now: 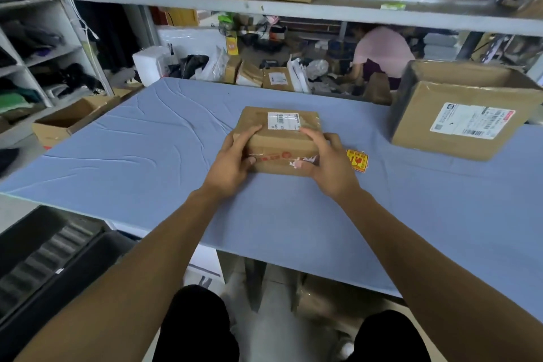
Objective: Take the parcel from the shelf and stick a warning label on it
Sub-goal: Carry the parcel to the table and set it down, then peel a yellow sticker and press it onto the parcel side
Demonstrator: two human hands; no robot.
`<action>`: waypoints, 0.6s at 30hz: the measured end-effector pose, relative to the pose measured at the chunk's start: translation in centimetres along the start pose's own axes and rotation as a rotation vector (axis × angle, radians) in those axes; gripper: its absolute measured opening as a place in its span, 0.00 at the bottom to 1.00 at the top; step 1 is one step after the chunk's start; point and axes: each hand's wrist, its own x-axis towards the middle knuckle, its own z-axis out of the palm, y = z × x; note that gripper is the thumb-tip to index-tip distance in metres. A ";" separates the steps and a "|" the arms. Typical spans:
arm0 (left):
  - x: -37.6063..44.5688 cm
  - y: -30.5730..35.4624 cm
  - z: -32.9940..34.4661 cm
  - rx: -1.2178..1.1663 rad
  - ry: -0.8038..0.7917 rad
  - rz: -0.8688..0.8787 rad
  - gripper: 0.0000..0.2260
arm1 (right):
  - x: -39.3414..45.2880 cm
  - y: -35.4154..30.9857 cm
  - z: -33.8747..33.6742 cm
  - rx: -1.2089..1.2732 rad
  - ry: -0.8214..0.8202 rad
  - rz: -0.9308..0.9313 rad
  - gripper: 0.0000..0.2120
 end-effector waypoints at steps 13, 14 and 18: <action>1.1 2.8 1.0 -0.018 0.287 -0.187 0.36 | 1.9 -1.0 -1.5 -0.061 -0.165 0.106 0.43; 0.1 3.6 1.4 0.048 0.389 -0.150 0.32 | 1.1 -0.7 -2.2 -0.103 -0.114 0.107 0.40; -1.8 5.5 4.1 0.247 0.326 0.059 0.14 | -2.7 2.6 -5.2 -0.146 0.196 0.350 0.23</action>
